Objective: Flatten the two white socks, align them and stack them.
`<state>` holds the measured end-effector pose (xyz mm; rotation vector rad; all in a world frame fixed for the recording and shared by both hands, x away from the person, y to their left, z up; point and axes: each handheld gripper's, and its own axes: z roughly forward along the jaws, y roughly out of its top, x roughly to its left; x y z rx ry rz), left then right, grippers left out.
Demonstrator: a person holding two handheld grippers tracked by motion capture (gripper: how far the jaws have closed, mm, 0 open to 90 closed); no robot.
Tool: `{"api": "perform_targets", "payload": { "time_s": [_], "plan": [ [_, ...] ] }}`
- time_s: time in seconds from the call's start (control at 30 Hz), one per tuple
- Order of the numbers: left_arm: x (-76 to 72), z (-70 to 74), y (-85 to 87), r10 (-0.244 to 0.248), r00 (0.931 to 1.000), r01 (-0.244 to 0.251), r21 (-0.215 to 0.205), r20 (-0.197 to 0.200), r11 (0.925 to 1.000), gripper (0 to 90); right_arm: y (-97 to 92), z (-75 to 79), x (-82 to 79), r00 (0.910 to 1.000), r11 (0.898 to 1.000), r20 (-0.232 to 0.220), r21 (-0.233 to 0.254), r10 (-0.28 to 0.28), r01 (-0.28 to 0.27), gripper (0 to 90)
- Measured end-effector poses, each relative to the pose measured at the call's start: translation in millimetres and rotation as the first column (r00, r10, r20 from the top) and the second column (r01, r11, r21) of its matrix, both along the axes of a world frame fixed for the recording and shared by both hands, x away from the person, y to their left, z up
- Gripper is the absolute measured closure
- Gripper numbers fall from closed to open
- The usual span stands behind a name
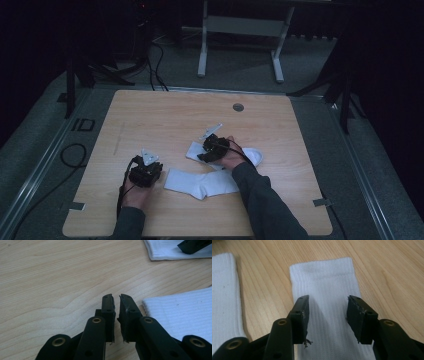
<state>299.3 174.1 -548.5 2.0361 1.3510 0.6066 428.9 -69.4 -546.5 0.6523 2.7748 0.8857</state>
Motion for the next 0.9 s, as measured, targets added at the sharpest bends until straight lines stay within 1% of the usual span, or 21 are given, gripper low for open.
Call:
{"api": "perform_targets", "payload": {
  "time_s": [0.13, 0.2, 0.27, 0.33, 0.37, 0.4, 0.43, 0.53, 0.7, 0.77, 0.8, 0.9],
  "plan": [
    [-0.4, 0.2, -0.6, -0.003, 1.0, 0.003, 0.007, 0.004, 1.0, 82.4, -0.3, 0.0, -0.1, 0.9999, 1.0, 0.003, 0.001, -0.014, 0.014, 58.6],
    [-0.2, 0.3, 0.0, 0.0, 1.0, 0.0, 0.006, 0.004, 1.0, 82.4, -1.6, -0.1, 0.1, 0.9997, 1.0, 0.005, 0.007, -0.024, 0.024, 64.3],
    [-0.1, 0.4, 0.6, 0.003, 1.0, -0.003, 0.003, 0.004, 1.0, 82.4, -3.0, -0.2, 0.4, 0.9995, 1.0, 0.009, 0.01, -0.029, 0.029, 72.6],
    [0.0, 0.4, 0.9, 0.002, 1.0, -0.002, 0.004, 0.003, 1.0, 82.2, -4.6, -0.4, 0.6, 0.9993, 0.999, 0.016, 0.012, -0.034, 0.033, 78.8],
    [0.0, 0.4, 0.9, 0.002, 1.0, -0.002, 0.004, 0.003, 1.0, 82.1, -4.6, -0.4, 0.6, 0.9993, 0.999, 0.016, 0.012, -0.034, 0.033, 78.8],
    [0.0, 0.5, 0.7, 0.002, 1.0, -0.002, 0.002, 0.004, 1.0, 82.1, -5.0, -0.5, 0.6, 0.9992, 0.999, 0.021, 0.01, -0.034, 0.033, 80.9],
    [0.0, 0.6, 0.8, 0.002, 1.0, -0.002, 0.003, 0.006, 1.0, 81.3, -5.2, -0.7, -0.6, 0.9987, 0.999, 0.035, 0.006, -0.039, 0.038, 82.5],
    [0.1, 0.5, 1.3, 0.005, 1.0, -0.005, 0.0, 0.006, 1.0, 81.3, -4.9, -0.3, -1.4, 0.998, 0.999, 0.047, -0.004, -0.042, 0.042, 83.3],
    [0.3, 0.8, 2.3, 0.008, 1.0, -0.008, -0.004, 0.005, 1.0, 80.0, -12.2, 1.1, 2.0, 0.9962, 0.997, 0.048, -0.01, -0.072, 0.073, 83.6],
    [0.8, 0.6, 2.7, 0.012, 0.9999, -0.012, -0.006, 0.004, 0.9999, 78.8, -18.5, 2.5, 3.4, 0.9947, 0.996, 0.048, -0.01, -0.091, 0.092, 83.6],
    [0.8, 0.6, 2.8, 0.014, 0.9999, -0.013, -0.006, 0.003, 0.9999, 78.2, -21.7, 3.1, 3.8, 0.9939, 0.995, 0.043, -0.002, -0.102, 0.102, 83.6],
    [0.8, 0.8, 3.2, 0.017, 0.9999, -0.017, -0.01, 0.003, 0.9998, 77.3, -32.4, 5.9, 3.9, 0.9924, 0.993, 0.043, 0.004, -0.115, 0.115, 83.6]
  ]
}}
